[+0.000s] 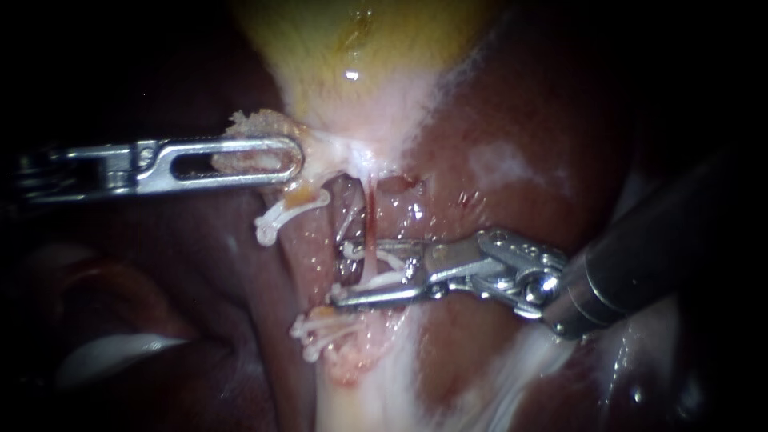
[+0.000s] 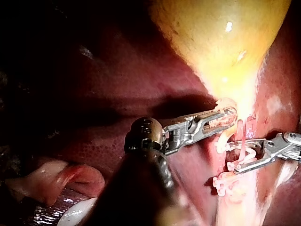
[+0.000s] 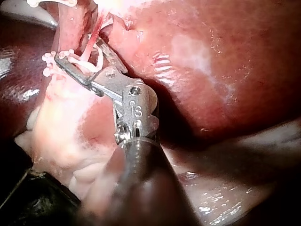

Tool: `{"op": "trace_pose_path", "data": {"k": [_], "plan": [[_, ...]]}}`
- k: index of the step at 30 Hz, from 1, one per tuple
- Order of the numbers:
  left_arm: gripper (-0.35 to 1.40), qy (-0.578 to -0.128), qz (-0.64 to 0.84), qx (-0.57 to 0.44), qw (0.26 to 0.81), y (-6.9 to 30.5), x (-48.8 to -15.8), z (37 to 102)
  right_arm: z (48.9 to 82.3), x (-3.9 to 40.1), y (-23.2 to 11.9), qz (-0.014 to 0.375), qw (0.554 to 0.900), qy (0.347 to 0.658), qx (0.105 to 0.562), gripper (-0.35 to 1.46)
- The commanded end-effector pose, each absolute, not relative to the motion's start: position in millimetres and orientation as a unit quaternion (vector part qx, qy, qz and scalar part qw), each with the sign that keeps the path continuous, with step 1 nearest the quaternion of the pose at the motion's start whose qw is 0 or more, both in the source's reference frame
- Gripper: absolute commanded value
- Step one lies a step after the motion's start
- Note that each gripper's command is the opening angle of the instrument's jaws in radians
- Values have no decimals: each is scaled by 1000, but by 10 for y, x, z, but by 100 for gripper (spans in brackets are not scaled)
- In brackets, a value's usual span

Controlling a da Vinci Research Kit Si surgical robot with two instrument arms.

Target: Clipping second clip right tube

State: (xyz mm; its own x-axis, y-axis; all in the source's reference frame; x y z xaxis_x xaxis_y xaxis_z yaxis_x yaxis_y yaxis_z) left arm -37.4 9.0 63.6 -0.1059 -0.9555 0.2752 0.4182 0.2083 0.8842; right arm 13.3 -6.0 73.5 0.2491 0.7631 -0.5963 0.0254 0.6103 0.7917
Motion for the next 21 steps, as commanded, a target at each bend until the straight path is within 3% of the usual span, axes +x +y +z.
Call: {"op": "trace_pose_path", "data": {"k": [1,8,21], "plan": [[-35,-484,-565,277,608,90,-374,636,735,133,-60,261,706,554,356,49],[-35,-484,-565,277,608,90,-374,636,733,133,-62,264,701,556,361,49],[-35,-484,-565,277,608,90,-373,636,705,137,-78,242,659,585,405,49]]}}
